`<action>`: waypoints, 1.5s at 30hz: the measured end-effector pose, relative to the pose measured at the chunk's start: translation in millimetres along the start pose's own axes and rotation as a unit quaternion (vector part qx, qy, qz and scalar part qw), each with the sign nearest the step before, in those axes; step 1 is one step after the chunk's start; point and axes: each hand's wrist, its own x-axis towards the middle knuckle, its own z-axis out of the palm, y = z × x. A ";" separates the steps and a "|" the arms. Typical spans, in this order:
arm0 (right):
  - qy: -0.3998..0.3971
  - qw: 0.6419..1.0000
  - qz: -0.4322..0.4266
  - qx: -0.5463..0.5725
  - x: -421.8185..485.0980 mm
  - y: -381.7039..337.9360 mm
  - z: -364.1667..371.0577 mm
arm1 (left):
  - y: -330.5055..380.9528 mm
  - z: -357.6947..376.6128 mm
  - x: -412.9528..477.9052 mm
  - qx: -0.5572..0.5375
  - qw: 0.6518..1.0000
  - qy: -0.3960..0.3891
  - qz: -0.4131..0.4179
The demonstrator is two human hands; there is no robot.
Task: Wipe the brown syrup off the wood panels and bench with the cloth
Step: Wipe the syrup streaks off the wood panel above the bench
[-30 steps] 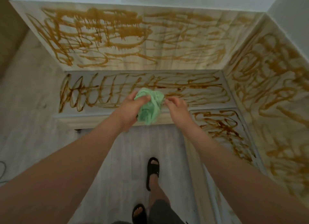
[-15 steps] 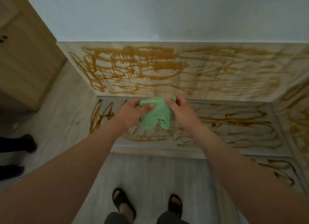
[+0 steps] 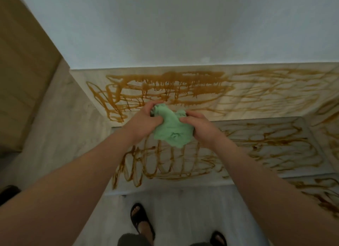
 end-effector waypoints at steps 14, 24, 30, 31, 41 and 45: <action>0.198 0.978 -0.021 -0.065 32.0 -9.3 61.4 | 5.2 -102.4 5.5 -0.118 0.990 0.057 -0.052; 0.239 0.970 0.004 -0.046 41.0 1.7 107.4 | 11.2 -146.3 0.4 -0.094 0.993 0.048 -0.056; 0.211 0.976 0.017 -0.056 58.9 11.2 156.2 | -12.2 -195.7 22.7 -0.046 0.996 0.059 -0.055; 0.205 0.975 0.031 -0.077 62.4 13.7 167.6 | -19.4 -206.3 28.3 -0.012 0.997 0.067 -0.038; 0.071 0.931 0.079 -0.350 92.3 32.0 264.2 | -59.1 -294.3 42.1 0.107 0.990 0.091 0.025; 0.115 0.907 0.031 -0.405 108.1 36.0 276.8 | -65.1 -307.6 39.0 0.062 0.993 0.103 0.003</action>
